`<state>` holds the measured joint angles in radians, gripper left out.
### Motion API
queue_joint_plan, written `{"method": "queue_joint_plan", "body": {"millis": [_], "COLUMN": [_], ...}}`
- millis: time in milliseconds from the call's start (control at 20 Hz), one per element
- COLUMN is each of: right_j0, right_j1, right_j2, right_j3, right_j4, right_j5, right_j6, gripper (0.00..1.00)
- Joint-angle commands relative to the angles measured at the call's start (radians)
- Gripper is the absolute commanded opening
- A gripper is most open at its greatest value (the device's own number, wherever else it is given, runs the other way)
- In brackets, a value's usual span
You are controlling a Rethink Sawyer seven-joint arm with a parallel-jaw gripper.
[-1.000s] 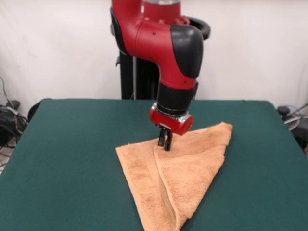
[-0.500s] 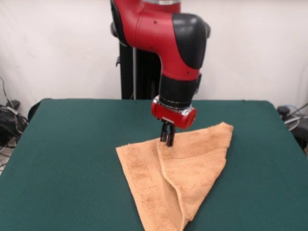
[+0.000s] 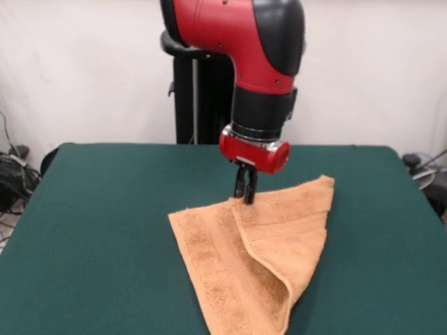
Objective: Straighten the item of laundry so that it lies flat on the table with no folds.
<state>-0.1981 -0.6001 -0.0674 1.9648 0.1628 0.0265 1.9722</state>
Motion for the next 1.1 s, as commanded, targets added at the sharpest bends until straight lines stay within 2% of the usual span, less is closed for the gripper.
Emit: {"method": "queue_joint_plan", "body": {"millis": [50, 350, 800, 1100], "right_j0": [-0.032, -0.118, -0.187, -0.207], "right_j1": [0.013, 0.047, 0.147, 0.163], "right_j2": [0.140, 0.314, 0.483, 0.551], "right_j3": [-0.028, 0.017, 0.027, 0.032], "right_j4": [0.024, 0.012, 0.035, 0.074], "right_j5": [0.033, -0.076, -0.158, -0.145], "right_j6": [0.156, 0.216, 0.289, 0.308], "gripper": [0.00, 0.00, 0.00, 0.00]}}
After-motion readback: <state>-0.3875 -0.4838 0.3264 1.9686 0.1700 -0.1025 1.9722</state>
